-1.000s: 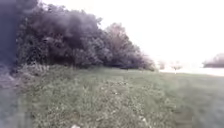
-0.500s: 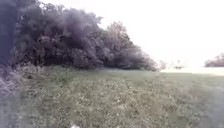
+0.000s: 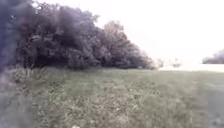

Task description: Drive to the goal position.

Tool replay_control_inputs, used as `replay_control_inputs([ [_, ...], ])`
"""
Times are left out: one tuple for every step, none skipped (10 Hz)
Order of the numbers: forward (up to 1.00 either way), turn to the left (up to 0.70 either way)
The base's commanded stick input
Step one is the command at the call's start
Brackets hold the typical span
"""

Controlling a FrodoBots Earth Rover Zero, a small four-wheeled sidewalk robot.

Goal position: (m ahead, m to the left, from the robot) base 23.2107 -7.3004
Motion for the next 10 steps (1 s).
replay_control_inputs([
  [0.7,0.0],
  [0.7,0.0],
  [0.7,0.0],
  [0.7,0.0],
  [0.7,0.0],
  [0.7,0.0],
  [0.7,0.0],
  [0.7,0.0],
  [0.7,0.0],
  [0.7,0.0],
])
